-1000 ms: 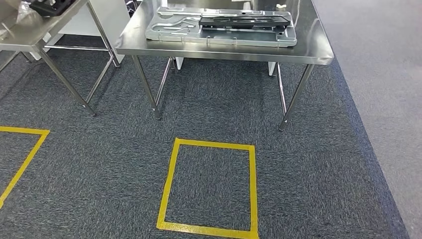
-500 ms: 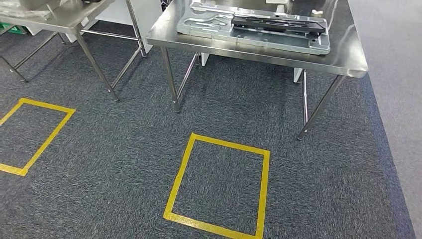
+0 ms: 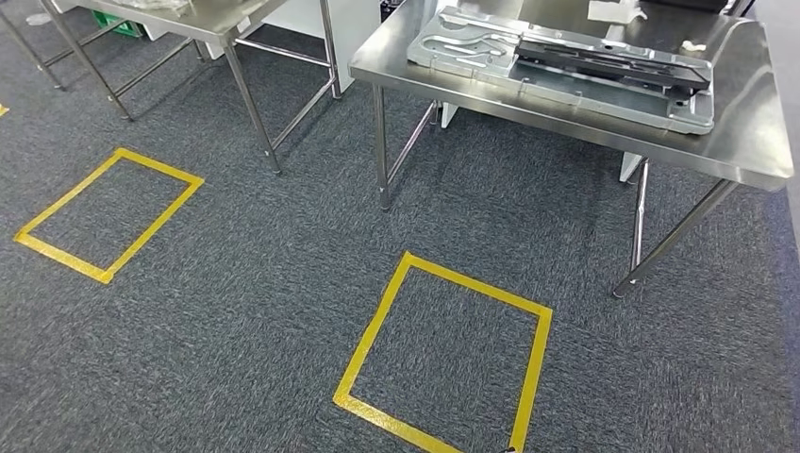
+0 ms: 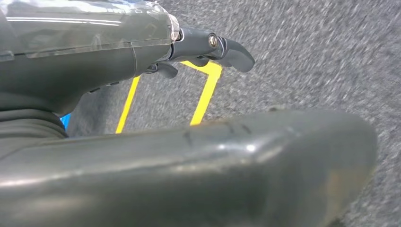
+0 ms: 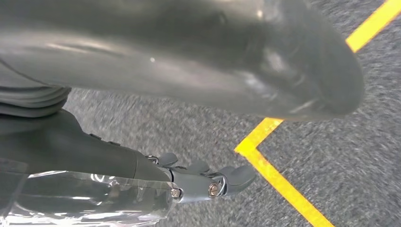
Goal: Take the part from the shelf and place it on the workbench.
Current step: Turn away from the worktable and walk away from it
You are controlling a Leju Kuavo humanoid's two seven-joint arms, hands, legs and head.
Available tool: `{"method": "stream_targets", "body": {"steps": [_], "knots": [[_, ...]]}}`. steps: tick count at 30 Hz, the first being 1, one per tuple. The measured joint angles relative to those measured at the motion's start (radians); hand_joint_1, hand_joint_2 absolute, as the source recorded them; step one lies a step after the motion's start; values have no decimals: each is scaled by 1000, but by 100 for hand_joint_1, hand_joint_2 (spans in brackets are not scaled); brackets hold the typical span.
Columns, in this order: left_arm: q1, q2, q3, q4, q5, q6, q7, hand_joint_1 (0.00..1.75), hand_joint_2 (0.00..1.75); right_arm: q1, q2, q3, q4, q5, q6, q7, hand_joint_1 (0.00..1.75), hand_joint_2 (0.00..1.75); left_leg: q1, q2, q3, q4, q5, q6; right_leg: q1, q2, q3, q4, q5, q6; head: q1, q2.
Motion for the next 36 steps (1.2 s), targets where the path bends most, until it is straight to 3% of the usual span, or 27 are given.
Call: {"method": "stream_targets", "body": {"steps": [1, 3, 5, 7, 8, 10, 12, 14, 15, 16, 18, 20, 21, 22, 23, 25, 27, 29, 31, 33, 35, 36], "knots": [[2, 1, 0, 0, 0, 1, 0, 0, 0, -2, 0, 0, 0, 1, 0, 0, 0, 0, 1, 4, -2, 2, -1, -6, -1, -11, 2, -5, 3, -6, 0, 0], [3, 2, 0, 1, 0, 4, 0, 0, 0, -3, 1, 0, 0, 4, 3, -1, 0, 0, 0, 46, -25, 48, -32, -14, -5, -36, 6, -14, 7, -21, -1, 0], [0, 2, 0, 1, 1, 7, 0, 0, 0, -1, 2, 0, 0, 9, 7, -2, 0, 0, 1, 93, -84, 170, -97, -21, -3, -64, 6, -17, 7, -29, -1, 0], [0, 3, 0, 1, 4, 10, 0, 0, 0, 1, 2, 0, 0, 15, 12, -2, 0, 0, 5, 106, -136, 277, -134, -28, -1, -94, 5, -16, 5, -30, -1, 0], [1, 4, 0, 1, 5, 12, 0, 0, 0, 0, 2, 1, 0, 19, 15, -2, 0, 0, 6, 110, -138, 282, -125, -30, -1, -107, 6, -16, 4, -29, -1, 0], [5, 5, 0, 1, 8, 17, 2, 0, 0, -1, 3, 2, 0, 25, 20, -3, 0, 0, 6, 127, -79, 172, -62, -28, -1, -130, 11, -15, 0, -24, -1, 0], [6, 6, 0, 2, 13, 24, 5, 0, 0, -1, 4, 4, 0, 32, 22, -4, 0, 0, 0, 163, -11, 40, -14, -18, 4, -151, 18, -14, -6, -15, -1, 0], [9, 6, 1, 2, 18, 32, 6, 0, 0, -1, 4, 8, 0, 38, 25, -6, 0, 0, -6, 173, 6, -1, -8, -6, 9, -167, 22, -15, -10, -4, -1, 0], [12, 7, 1, 3, 20, 36, 6, 0, 0, -1, 6, 10, 0, 41, 26, -6, 0, 0, -6, 161, 4, -2, -5, -1, 10, -175, 25, -16, -11, 1, -1, 0], [16, 7, 2, 4, 21, 40, 5, 0, 0, 0, 8, 11, 0, 42, 27, -7, 0, 0, -4, 152, 4, -4, -4, 5, 8, -177, 27, -15, -14, 7, -1, 0], [22, 8, 2, 5, 23, 47, 3, 0, 0, 7, 13, 13, 1, 45, 27, -10, 0, 0, 0, 134, 7, -11, 2, 17, 4, -139, 16, 22, -44, 18, -1, 0], [25, 10, 3, 7, 26, 51, 0, 0, 0, 19, 15, 15, 3, 46, 27, -12, 0, 0, 0, 115, 7, -14, 6, 26, 1, -86, -36, 134, -109, 22, -1, 0], [26, 12, 3, 8, 26, 53, 0, 0, 0, 25, 17, 16, 4, 46, 28, -12, 0, 0, -1, 104, 6, -14, 6, 28, 1, -75, -69, 201, -138, 23, -1, 0], [28, 15, 3, 10, 24, 55, 2, 0, 0, 32, 18, 16, 5, 45, 29, -12, 0, 0, -3, 90, 6, -13, 6, 29, 1, -71, -95, 251, -151, 22, -1, 0], [30, 17, 3, 13, 21, 57, 5, 0, 0, 39, 21, 16, 6, 44, 32, -12, 0, 0, -4, 76, 6, -13, 7, 30, 1, -69, -107, 268, -144, 21, -1, 0], [34, 25, 3, 18, 16, 58, 15, 0, 0, 50, 27, 17, 9, 43, 39, -14, 0, 0, -5, 47, 9, -11, 6, 28, 2, -59, -77, 188, -78, 15, -1, 0], [36, 32, 2, 21, 18, 57, 22, 0, 0, 56, 34, 18, 14, 50, 48, -17, 0, 0, -6, 23, 9, -5, 2, 22, 2, -18, -22, 56, -16, 5, -1, 0], [38, 39, 3, 22, 22, 56, 25, 0, 0, 60, 43, 23, 18, 62, 58, -16, 0, 0, -2, 5, 4, -1, 2, 10, 5, 11, 1, 1, -2, -3, -1, 0], [40, 45, 3, 25, 28, 56, 27, 0, 0, 61, 53, 30, 20, 76, 67, -10, 0, 0, 2, -8, -1, -3, 3, -4, 7, -4, 3, -5, 0, -13, -1, 0], [40, 47, 3, 28, 35, 57, 31, 0, 0, 62, 60, 41, 21, 94, 79, 0, 0, 0, 1, 29, -12, 20, -14, -15, 5, -28, 11, -17, 4, -28, -2, 0], [34, 46, 3, 29, 37, 55, 34, 0, 0, 63, 63, 52, 21, 109, 89, 10, 0, 0, 2, 86, -57, 117, -70, -22, 4, -57, 15, -22, 5, -39, -2, 0], [30, 45, 3, 29, 37, 51, 34, 0, 0, 64, 63, 56, 21, 113, 91, 14, 0, 0, 4, 98, -90, 183, -102, -26, 6, -71, 15, -22, 4, -41, -2, 0]]}}
